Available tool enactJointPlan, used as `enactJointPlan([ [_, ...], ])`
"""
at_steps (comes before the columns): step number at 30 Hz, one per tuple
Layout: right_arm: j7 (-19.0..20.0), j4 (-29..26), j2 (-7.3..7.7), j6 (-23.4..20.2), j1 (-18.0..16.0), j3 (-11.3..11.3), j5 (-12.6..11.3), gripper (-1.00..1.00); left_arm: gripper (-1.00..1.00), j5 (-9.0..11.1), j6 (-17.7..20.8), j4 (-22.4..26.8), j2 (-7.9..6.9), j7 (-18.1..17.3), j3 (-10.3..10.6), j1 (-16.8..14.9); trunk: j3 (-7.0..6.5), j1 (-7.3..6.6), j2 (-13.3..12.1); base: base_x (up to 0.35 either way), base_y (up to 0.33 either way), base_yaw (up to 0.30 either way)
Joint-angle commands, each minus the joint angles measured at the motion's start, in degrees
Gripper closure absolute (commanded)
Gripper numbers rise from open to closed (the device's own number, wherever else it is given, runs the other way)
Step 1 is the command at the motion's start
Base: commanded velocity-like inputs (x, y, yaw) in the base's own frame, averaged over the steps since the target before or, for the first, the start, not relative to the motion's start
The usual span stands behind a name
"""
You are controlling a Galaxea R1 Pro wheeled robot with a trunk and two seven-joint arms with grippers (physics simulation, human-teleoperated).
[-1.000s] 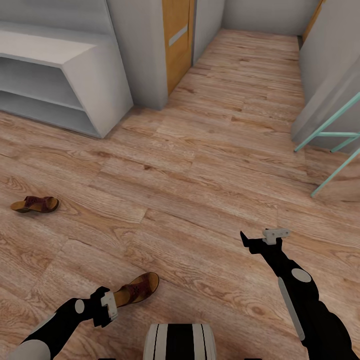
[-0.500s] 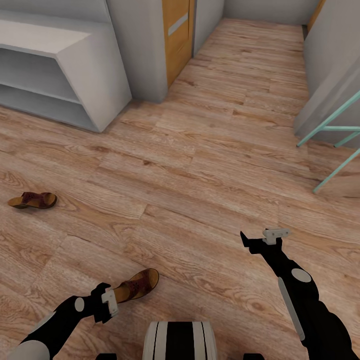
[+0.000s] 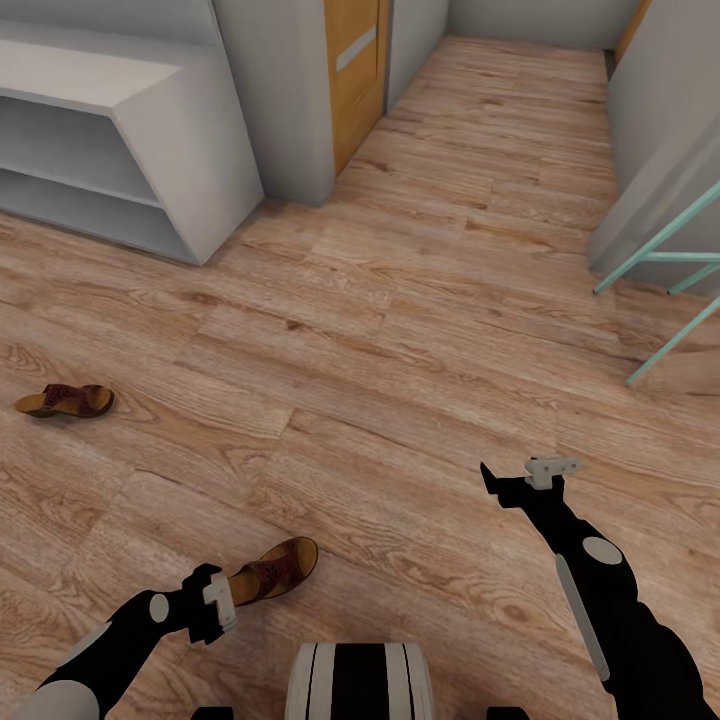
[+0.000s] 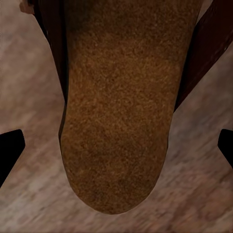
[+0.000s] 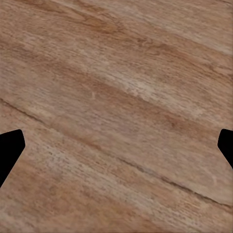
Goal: Pick up the two gym shoes and the two sandals from the corridor floor and place them onto the hallstand (shoe rack) in the corridor, making sure they are on the rack and not on the floor. Arrange them so the two gym shoes are next to each other and the two sandals are next to each other.
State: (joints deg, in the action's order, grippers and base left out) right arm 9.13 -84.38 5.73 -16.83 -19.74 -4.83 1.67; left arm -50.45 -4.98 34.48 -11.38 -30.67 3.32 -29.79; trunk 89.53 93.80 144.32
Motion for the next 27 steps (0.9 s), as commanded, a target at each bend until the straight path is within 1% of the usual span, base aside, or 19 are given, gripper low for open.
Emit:
enactJointPlan([
  [1, 0.38, -0.08, -0.01, -0.31, -0.02, -0.09, 0.18, -1.00, -1.00, -0.61, -0.47, 0.05, -0.05, 0.02, 0.10, -0.01, 0.03, -0.01, 0.01, 0.000, 0.000, 0.000],
  [12, 0.36, 0.02, -0.09, -0.31, -0.01, -0.09, 0.25, -1.00, -1.00, -0.61, -0.47, 0.06, -0.21, 0.08, -0.04, -0.01, 0.03, -0.01, 0.01, 0.000, 0.000, 0.000],
  [25, 0.36, 0.08, -0.16, -0.31, 0.02, -0.09, 0.20, -1.00, -1.00, -0.65, -0.47, 0.06, -0.29, 0.09, -0.20, -0.01, 2.91, 0.33, 0.19, 0.000, 0.000, 0.000],
  [27, 0.36, 0.08, -0.17, -0.31, 0.00, -0.09, 0.21, -1.00, -1.00, -0.64, -0.47, 0.06, -0.30, 0.09, -0.22, -0.01, 2.91, 0.33, 0.19, 0.000, 0.000, 0.000],
])
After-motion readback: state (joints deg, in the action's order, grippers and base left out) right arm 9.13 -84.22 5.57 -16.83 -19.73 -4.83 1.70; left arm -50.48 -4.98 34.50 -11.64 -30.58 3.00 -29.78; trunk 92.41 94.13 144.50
